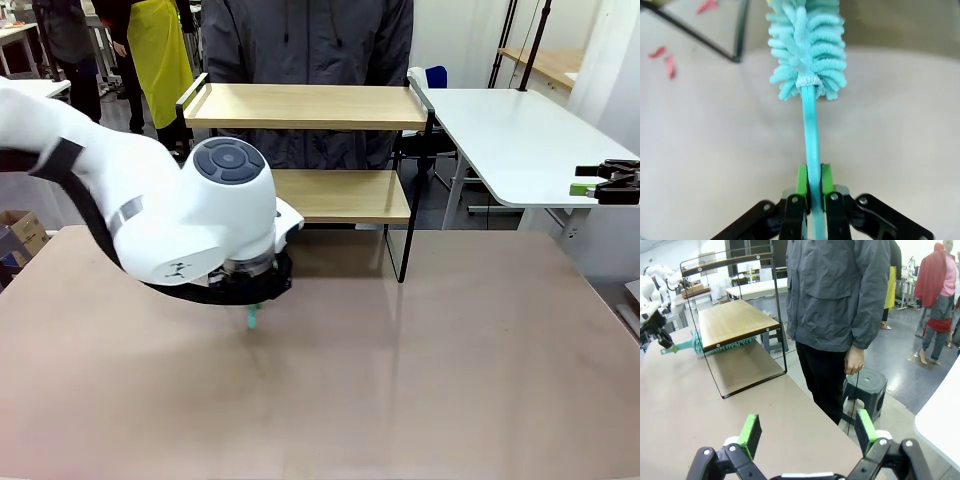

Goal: Clean the shelf.
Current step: Clean the specific section of the Shelf indicated by the human with the Duster.

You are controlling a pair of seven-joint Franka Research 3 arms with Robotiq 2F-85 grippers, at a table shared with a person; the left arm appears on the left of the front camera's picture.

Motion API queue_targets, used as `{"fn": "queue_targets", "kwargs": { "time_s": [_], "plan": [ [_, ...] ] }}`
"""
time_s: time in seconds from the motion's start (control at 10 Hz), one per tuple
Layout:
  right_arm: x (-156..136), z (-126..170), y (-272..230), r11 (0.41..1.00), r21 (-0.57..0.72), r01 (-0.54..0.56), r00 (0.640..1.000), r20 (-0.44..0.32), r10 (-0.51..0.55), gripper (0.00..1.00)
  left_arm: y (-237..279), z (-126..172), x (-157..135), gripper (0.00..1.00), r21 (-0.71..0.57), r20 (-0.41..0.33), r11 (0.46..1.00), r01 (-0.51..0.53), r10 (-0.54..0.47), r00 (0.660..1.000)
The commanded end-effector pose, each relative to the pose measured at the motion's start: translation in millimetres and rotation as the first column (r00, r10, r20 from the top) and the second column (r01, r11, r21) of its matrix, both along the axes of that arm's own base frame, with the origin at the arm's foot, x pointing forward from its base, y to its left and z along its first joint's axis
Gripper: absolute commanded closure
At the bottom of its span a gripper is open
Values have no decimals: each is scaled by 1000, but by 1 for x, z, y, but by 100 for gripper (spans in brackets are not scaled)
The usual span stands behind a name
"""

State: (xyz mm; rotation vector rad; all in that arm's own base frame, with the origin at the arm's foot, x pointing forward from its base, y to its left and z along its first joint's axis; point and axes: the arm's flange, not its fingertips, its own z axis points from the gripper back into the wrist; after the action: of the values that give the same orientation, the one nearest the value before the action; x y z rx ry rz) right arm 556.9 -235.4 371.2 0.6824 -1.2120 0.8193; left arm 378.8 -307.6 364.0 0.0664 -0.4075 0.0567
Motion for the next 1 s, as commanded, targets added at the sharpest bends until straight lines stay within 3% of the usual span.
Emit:
{"fn": "queue_targets", "kwargs": {
  "time_s": [0.0,0.2,0.4,0.5,0.7,0.8,0.9],
  "plan": [
    [1,2,1,1000,-8,-4,1000,11,4,0,22,23,-12,87,78,-4,996,-35,35,999],
    [1,2,1,1000,-8,-4,1000,11,4,0,37,27,-14,87,135,-13,989,-65,68,998],
    [1,2,1,1000,-8,-4,1000,11,4,0,34,31,-17,87,143,37,987,-66,62,997],
    [1,2,1,1000,-8,-4,1000,11,4,0,35,26,-9,87,125,-1,989,-74,75,997],
    [1,2,1,1000,-8,-4,1000,11,4,0,35,26,-9,87,125,-1,989,-74,75,997],
    [1,2,1,1000,-8,-4,1000,11,4,0,31,26,-12,87,128,1,990,-63,63,998],
    [1,2,1,1000,-8,-4,1000,11,4,0,28,31,-18,87,31,62,999,30,-32,998]
  ]
}}
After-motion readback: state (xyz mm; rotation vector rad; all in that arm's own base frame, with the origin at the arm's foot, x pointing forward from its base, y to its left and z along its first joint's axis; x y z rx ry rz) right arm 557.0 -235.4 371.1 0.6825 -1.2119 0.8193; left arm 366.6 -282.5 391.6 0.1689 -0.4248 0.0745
